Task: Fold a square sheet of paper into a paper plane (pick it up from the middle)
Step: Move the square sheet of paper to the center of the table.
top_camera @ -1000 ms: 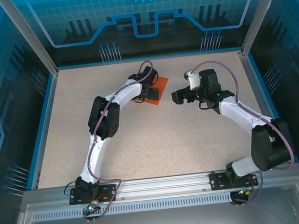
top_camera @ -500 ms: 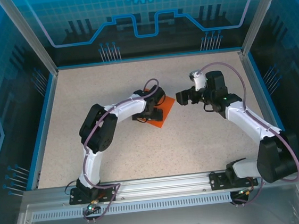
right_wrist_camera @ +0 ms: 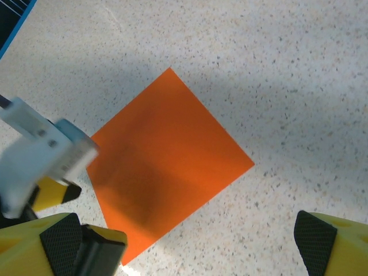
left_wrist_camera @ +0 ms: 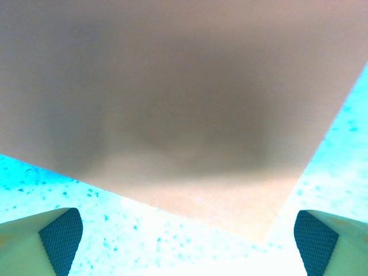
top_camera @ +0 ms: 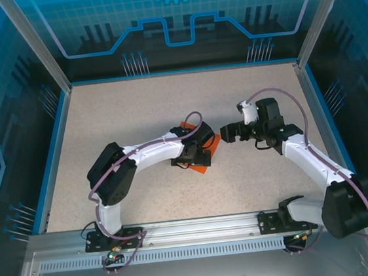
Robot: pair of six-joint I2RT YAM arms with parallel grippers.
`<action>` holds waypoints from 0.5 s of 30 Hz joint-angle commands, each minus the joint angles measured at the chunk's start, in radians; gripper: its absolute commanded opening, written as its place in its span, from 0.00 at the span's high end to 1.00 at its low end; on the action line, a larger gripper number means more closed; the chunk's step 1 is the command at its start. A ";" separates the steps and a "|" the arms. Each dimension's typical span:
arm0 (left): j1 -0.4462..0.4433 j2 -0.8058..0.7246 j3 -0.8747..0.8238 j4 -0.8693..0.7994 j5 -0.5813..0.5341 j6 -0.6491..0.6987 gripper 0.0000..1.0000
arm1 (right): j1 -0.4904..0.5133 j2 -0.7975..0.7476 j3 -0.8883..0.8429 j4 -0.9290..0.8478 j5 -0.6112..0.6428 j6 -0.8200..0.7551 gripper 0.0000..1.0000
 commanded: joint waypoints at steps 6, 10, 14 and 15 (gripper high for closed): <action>0.110 -0.181 -0.049 -0.035 0.013 0.101 0.01 | 0.099 -0.022 0.031 -0.143 0.092 0.201 0.01; 0.218 -0.227 -0.086 0.023 0.103 0.176 0.01 | 0.204 0.075 0.143 -0.252 0.200 0.326 0.01; 0.288 -0.280 -0.113 0.025 0.122 0.216 0.01 | 0.333 0.158 0.191 -0.244 0.297 0.462 0.01; 0.311 -0.296 -0.130 0.030 0.133 0.214 0.01 | 0.358 0.180 0.205 -0.244 0.312 0.489 0.01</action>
